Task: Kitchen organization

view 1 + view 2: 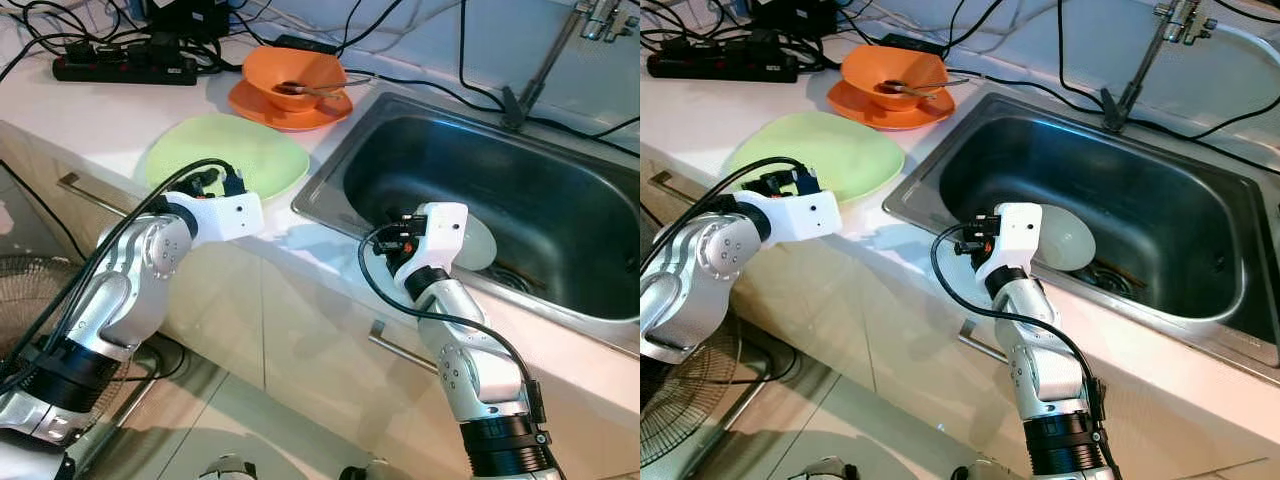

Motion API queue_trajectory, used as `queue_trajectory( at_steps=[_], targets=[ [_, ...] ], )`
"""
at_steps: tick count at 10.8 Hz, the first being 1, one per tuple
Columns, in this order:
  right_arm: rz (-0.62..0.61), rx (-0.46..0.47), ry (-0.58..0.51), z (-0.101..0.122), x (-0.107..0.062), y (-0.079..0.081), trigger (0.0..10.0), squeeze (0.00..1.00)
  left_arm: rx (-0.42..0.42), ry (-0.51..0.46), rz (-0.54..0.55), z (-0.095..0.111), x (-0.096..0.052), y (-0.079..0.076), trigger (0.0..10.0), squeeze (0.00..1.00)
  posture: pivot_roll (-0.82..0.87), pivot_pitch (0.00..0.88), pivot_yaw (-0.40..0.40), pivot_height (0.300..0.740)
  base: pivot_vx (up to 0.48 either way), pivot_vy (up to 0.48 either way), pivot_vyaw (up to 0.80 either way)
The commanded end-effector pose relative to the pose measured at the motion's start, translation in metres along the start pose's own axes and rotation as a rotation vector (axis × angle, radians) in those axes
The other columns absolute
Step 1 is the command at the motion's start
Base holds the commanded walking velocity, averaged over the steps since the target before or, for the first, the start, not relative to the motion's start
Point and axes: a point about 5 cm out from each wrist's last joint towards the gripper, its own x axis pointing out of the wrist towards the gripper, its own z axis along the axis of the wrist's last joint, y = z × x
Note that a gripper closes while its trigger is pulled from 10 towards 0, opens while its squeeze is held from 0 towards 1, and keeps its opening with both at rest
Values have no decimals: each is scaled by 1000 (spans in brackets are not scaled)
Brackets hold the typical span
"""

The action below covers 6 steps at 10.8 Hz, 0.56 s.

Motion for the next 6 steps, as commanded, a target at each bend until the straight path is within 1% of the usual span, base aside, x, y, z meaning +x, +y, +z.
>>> queue_trajectory(
  at_steps=[1, 3, 6],
  targets=[
    [-21, -14, -12, 3, 2, -4, 10000, 0, 7, 12, -64, -1, 3, -14, 0, 0, 79, 73, -97, 719, 0, 0, 0],
    [-23, -13, -11, 3, 2, -4, 10000, 0, 9, 9, -74, 0, 3, -17, 0, 0, 78, 74, -96, 719, 0, 0, 0],
    [-24, -13, -10, 3, 3, -4, 10000, 0, 10, 11, -74, 0, 3, -17, 0, 0, 80, 74, -98, 719, 0, 0, 0]
  ],
)
